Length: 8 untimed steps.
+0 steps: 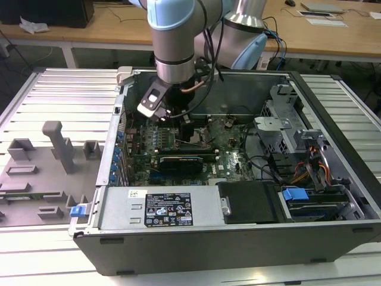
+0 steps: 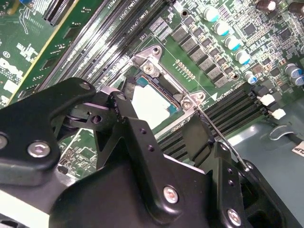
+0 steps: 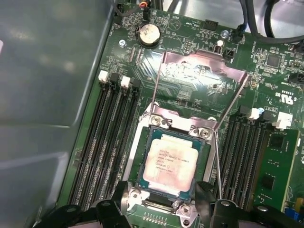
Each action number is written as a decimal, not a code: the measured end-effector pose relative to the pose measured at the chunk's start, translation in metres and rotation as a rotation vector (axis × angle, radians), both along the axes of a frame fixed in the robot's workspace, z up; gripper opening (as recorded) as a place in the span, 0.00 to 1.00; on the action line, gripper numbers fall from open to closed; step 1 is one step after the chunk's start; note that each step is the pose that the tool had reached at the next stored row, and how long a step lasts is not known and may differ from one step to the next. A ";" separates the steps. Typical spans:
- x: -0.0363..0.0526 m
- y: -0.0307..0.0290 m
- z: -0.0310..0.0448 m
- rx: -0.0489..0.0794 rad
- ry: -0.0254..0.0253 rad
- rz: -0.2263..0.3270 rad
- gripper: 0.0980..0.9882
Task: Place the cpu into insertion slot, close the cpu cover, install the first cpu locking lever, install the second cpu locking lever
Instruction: 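Place the cpu into insertion slot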
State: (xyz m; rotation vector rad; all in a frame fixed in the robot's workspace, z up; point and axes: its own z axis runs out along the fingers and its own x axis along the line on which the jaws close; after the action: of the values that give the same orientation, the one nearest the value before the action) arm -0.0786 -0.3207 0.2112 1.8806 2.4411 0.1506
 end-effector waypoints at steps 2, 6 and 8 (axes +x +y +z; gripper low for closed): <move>0.0003 0.0000 0.0023 0.000 0.0000 0.000 0.64; 0.0018 0.0000 0.0030 0.000 0.0000 0.028 0.64; 0.0023 0.0000 0.0031 0.000 0.0002 0.031 0.64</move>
State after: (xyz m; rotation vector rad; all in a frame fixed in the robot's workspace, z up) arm -0.0764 -0.3208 0.2143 1.8435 2.4711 0.1517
